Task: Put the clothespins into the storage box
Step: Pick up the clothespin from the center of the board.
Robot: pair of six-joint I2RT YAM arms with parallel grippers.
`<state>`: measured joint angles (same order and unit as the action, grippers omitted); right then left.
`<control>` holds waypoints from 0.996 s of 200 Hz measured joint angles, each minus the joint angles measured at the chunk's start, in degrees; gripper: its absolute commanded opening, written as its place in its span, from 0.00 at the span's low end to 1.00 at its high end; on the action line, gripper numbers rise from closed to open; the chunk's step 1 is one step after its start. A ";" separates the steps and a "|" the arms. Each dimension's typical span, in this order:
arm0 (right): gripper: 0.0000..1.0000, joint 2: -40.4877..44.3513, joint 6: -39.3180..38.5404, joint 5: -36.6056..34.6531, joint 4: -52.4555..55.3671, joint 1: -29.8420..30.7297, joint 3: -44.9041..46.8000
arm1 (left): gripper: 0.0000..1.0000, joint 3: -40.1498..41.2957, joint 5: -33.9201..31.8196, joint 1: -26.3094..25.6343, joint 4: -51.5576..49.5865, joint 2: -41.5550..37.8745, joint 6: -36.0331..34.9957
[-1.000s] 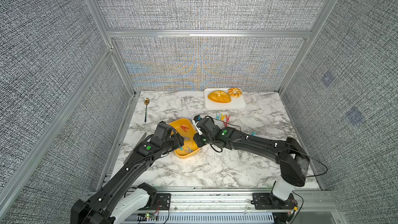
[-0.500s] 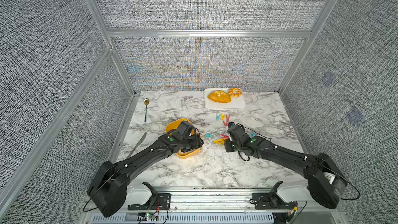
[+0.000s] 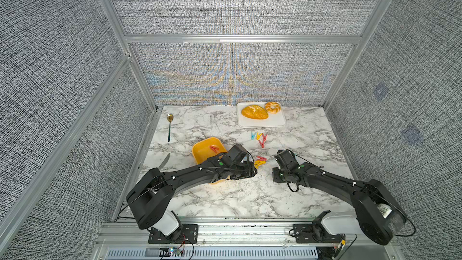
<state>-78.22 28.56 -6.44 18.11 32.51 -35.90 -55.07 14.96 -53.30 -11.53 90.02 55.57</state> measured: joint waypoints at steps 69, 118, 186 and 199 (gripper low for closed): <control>0.12 -3.13 -0.63 -0.81 -2.25 -0.31 -0.09 | 0.62 -0.98 0.07 -1.36 1.75 2.56 0.39; 0.00 -3.85 -0.66 -0.50 -2.95 -0.33 -2.12 | 0.62 -0.98 -1.38 -1.36 0.68 0.28 0.17; 0.00 -1.62 -0.66 4.20 -2.29 2.49 -13.46 | 0.64 -0.94 -6.01 3.96 -5.73 -9.70 -2.47; 0.00 -2.08 -0.66 5.35 -2.16 3.85 -16.72 | 0.65 -0.31 -6.56 5.75 -7.04 -12.41 -2.89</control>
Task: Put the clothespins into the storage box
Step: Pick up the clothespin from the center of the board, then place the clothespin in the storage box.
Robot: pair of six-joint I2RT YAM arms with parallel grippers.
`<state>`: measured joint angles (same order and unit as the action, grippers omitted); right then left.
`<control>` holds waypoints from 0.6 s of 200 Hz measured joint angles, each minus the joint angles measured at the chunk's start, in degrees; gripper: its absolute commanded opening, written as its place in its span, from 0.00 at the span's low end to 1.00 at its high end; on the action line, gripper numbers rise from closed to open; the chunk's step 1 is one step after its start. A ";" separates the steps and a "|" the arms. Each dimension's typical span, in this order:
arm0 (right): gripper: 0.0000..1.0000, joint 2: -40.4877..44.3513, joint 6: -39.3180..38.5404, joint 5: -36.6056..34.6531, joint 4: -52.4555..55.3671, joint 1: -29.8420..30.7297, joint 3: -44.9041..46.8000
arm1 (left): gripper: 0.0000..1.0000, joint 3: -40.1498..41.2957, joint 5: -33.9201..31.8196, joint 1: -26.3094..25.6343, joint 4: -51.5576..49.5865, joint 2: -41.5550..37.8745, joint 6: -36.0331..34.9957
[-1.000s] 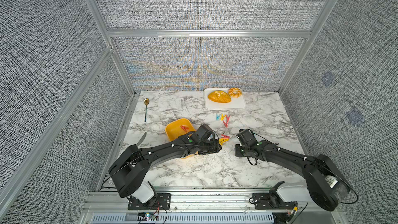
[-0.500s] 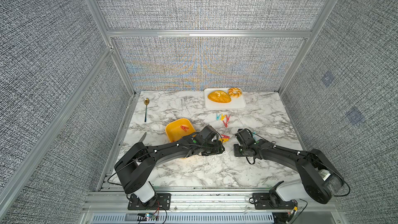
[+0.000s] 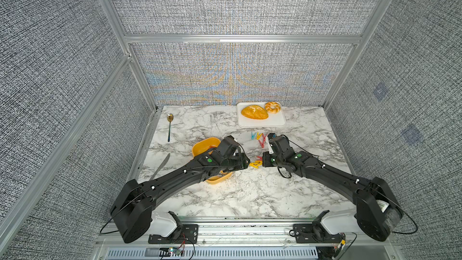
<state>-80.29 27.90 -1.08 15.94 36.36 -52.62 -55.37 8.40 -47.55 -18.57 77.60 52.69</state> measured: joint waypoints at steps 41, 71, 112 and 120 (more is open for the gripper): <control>0.00 -6.32 -0.15 3.10 0.15 6.60 -12.13 | 0.70 3.85 -3.19 5.77 -4.48 -9.55 -0.22; 0.00 -13.81 -0.72 4.57 0.28 11.08 -21.40 | 0.71 6.34 -5.31 9.79 -8.37 -15.87 -0.24; 0.18 -22.95 -1.60 5.60 1.33 14.05 -31.12 | 0.72 10.10 -6.82 14.27 -13.53 -23.04 -0.15; 0.23 -24.00 -1.75 5.66 1.44 14.23 -32.24 | 0.73 10.75 -6.91 14.99 -14.38 -24.35 -0.07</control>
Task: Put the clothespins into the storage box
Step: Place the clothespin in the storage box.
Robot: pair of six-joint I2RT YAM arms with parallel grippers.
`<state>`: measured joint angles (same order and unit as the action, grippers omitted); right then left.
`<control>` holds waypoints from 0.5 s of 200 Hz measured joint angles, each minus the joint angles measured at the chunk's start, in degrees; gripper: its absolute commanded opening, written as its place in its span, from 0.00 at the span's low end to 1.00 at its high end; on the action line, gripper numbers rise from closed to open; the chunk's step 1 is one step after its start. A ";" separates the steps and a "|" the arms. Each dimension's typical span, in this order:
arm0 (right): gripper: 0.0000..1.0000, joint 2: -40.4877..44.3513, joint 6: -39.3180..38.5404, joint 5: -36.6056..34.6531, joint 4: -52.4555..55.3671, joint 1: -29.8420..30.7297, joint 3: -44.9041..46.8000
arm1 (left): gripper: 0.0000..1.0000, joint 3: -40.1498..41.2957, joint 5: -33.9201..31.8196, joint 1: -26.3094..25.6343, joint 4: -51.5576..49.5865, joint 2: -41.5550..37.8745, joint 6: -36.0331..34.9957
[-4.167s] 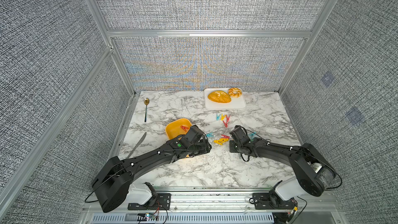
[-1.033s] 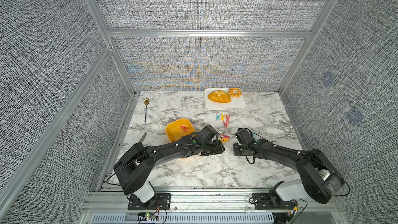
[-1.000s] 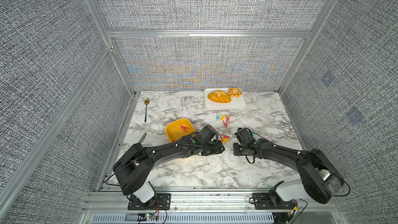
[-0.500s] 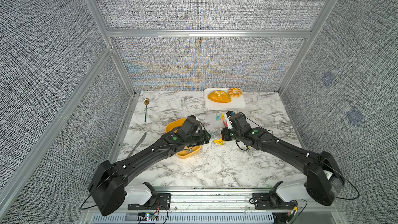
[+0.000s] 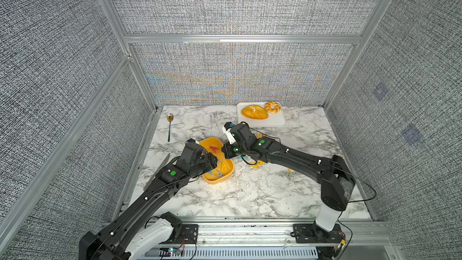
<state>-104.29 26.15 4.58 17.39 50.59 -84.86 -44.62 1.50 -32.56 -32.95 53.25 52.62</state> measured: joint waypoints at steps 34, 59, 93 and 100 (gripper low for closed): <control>0.35 -2.58 -0.48 0.33 0.04 0.13 -3.10 | 0.73 2.01 0.02 1.79 -2.08 -3.28 0.13; 0.35 -2.36 -0.85 0.07 0.13 0.07 -3.41 | 0.73 2.43 0.52 2.21 -2.27 -2.71 0.11; 0.35 0.81 -1.20 -1.70 0.15 -1.62 -0.07 | 0.72 2.38 3.04 2.23 -1.07 0.17 -0.11; 0.35 1.57 -1.18 -2.16 0.13 -2.21 0.98 | 0.71 2.08 3.58 2.23 -0.90 1.16 -0.15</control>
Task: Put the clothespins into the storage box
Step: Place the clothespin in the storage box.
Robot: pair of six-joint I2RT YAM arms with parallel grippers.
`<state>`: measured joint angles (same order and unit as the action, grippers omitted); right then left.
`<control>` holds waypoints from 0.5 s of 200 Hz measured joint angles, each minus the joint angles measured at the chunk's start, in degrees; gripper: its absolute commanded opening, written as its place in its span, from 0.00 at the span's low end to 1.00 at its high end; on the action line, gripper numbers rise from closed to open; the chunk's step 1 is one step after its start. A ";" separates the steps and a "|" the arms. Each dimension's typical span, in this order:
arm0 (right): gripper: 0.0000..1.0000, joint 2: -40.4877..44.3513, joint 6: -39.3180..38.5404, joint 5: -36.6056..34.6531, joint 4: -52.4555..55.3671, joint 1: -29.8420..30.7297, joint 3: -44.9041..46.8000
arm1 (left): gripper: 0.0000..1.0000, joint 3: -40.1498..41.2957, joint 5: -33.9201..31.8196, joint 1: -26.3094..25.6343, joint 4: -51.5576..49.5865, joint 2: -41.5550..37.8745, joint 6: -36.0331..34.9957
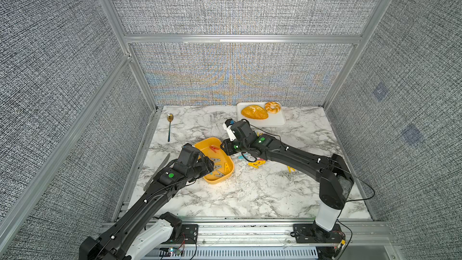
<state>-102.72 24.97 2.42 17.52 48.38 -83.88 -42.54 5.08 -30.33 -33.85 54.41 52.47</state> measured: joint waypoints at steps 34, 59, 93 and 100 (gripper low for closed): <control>0.35 4.57 0.04 -2.86 0.11 -2.97 5.95 | 0.66 -1.51 4.76 -0.22 3.52 5.66 -1.25; 0.35 8.28 0.50 -4.39 -0.17 -6.34 12.00 | 0.66 -1.92 7.02 -1.92 5.92 8.92 -1.25; 0.36 12.72 2.54 -6.67 -1.44 -12.66 21.38 | 0.66 -2.64 7.65 -6.40 10.21 12.90 -0.48; 0.36 12.90 3.06 -6.95 -1.55 -13.73 22.45 | 0.66 -3.02 7.72 -7.41 10.88 13.97 -0.04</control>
<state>-89.82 28.03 -4.54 15.97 34.65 -61.43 -45.56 12.80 -37.74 -22.96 68.38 52.42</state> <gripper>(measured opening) 0.361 0.661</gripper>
